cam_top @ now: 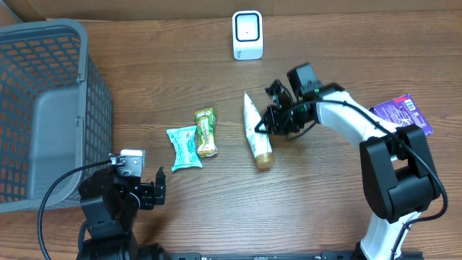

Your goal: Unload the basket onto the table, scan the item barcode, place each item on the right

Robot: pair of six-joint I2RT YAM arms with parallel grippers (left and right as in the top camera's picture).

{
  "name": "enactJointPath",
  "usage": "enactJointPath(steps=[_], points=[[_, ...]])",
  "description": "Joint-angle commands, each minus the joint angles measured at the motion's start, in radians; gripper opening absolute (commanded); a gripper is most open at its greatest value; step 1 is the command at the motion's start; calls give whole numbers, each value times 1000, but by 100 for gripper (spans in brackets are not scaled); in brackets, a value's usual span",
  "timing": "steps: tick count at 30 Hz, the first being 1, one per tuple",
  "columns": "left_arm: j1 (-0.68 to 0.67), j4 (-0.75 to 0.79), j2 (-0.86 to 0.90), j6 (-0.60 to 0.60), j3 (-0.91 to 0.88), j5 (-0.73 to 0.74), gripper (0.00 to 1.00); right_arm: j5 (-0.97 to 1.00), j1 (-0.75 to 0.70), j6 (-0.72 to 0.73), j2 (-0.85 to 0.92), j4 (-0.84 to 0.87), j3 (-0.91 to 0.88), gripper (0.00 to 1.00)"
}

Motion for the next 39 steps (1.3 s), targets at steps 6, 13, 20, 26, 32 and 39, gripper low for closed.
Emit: enactJointPath(steps=[6, 13, 20, 26, 32, 39], points=[[5, 3, -3, 19, 1, -4, 100, 26, -3, 60, -36, 83, -121, 36], [5, 3, -3, 19, 1, -4, 100, 121, -33, 48, -37, 29, -89, 41], [5, 3, -3, 19, 1, -4, 100, 283, -49, -60, -54, -251, 124, 42], [5, 3, -3, 19, 1, -4, 100, 257, 4, -99, -64, -451, 263, 34], [5, 3, -3, 19, 1, -4, 100, 126, 119, -94, -62, -497, 220, 4], [5, 3, -3, 19, 1, -4, 100, 236, 232, 43, -62, -424, 110, 4]])
